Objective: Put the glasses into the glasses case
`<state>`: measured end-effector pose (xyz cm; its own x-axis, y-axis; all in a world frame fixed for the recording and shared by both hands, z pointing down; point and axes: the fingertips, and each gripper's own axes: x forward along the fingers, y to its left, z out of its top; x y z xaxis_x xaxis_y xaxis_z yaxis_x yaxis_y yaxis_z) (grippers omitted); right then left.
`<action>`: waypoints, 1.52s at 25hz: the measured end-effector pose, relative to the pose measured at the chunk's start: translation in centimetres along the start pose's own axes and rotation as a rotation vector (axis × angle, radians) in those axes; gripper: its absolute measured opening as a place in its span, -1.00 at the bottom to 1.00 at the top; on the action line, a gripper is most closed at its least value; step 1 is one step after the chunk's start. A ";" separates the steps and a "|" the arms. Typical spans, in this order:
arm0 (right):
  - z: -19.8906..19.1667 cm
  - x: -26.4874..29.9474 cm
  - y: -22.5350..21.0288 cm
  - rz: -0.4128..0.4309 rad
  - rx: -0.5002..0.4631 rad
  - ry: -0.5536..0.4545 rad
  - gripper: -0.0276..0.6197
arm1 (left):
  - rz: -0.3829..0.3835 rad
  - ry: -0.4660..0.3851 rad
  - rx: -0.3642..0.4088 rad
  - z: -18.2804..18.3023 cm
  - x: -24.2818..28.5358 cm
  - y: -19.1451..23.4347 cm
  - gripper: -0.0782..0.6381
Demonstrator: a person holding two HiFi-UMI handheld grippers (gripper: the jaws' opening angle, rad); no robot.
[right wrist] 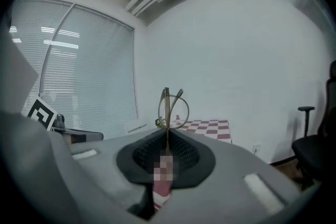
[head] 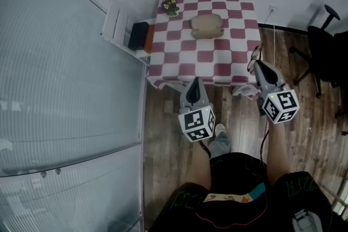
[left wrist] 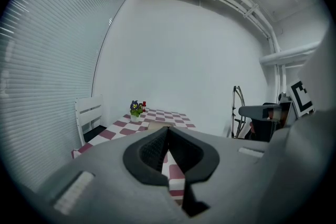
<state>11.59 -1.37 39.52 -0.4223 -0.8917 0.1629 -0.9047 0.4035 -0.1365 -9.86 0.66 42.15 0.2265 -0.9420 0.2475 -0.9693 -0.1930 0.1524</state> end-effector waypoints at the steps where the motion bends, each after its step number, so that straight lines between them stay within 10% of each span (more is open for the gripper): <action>1: 0.3 0.5 0.0 0.000 -0.005 -0.002 -0.86 | 0.000 -0.001 -0.003 0.1 0.4 0.3 -0.76; 38: 4.2 8.6 -1.1 0.020 -0.133 0.012 -0.86 | -0.002 -0.075 -0.085 3.8 8.6 3.5 -0.76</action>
<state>9.16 -10.33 37.00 -0.4407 -0.8808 0.1732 -0.8950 0.4460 -0.0089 -11.70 -9.14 41.18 0.2177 -0.9601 0.1758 -0.9565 -0.1740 0.2341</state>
